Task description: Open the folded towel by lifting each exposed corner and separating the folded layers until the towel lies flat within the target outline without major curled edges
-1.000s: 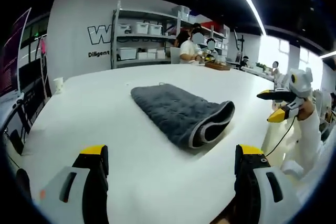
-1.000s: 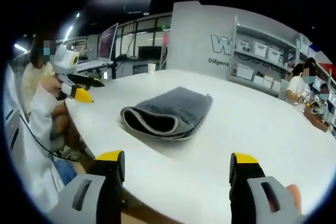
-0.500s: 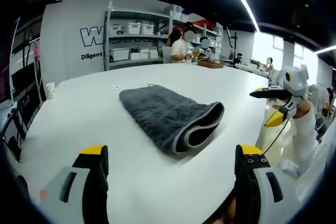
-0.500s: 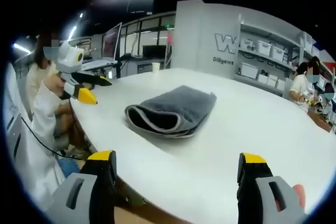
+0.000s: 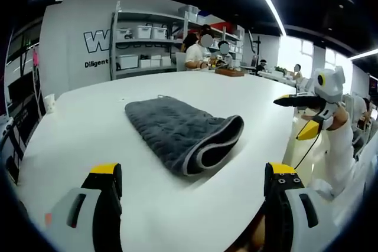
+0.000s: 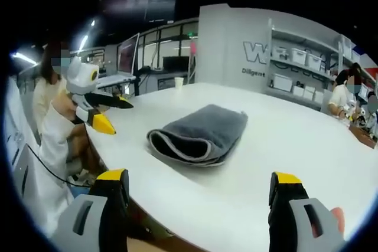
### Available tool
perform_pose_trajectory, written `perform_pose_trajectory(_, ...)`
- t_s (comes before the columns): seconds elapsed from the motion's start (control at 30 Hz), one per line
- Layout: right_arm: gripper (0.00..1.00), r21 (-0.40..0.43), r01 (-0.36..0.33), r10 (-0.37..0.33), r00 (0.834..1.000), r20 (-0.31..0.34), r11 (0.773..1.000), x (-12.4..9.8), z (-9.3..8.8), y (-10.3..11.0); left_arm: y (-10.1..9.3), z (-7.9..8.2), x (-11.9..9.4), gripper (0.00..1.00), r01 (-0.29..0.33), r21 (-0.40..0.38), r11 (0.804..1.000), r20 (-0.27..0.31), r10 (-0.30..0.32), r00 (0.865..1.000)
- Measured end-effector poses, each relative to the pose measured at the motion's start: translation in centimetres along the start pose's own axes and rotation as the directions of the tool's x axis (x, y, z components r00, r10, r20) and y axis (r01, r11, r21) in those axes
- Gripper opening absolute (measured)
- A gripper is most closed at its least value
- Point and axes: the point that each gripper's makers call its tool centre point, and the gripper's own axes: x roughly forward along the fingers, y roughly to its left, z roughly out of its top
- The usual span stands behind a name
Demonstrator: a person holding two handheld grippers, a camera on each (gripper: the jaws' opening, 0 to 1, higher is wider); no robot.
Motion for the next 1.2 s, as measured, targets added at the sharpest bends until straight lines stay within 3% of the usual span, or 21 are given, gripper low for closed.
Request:
perform_pose_trajectory(0.13, 0.99, 0.002, -0.007, 0.007, 1.0, 0.019, 1.0, 0.2, 0.6, 0.0, 0.1, -0.1, 0.1, 0.99, 0.004, 0.001, 1.0, -0.005, -0.004, 1.0)
perform_pose_trajectory(0.5, 0.99, 0.003, -0.033, 0.032, 0.999, 0.003, 0.999, -0.4, 0.0, -0.1, -1.2, -0.2, 1.2, 0.99, 0.022, 0.029, 0.999, -0.026, -0.021, 0.999)
perform_pose_trajectory(0.9, 0.99, 0.026, 0.009, -0.01, 1.0, 0.028, 1.0, -1.9, 0.6, -1.1, -5.2, 0.4, 4.1, 0.99, 0.088, 0.081, 0.993, -0.036, -0.085, 0.996)
perform_pose_trajectory(1.0, 0.99, 0.045, 0.035, -0.035, 0.999, 0.015, 0.998, -2.5, 0.3, -1.3, -6.3, 1.3, 4.7, 0.99, 0.065, 0.152, 0.986, -0.008, -0.065, 0.998)
perform_pose_trajectory(1.2, 0.99, 0.072, 0.068, -0.07, 0.997, 0.022, 0.995, -3.1, 0.4, -2.2, -9.1, 2.8, 5.9, 0.99, 0.067, 0.189, 0.98, 0.044, -0.077, 0.996)
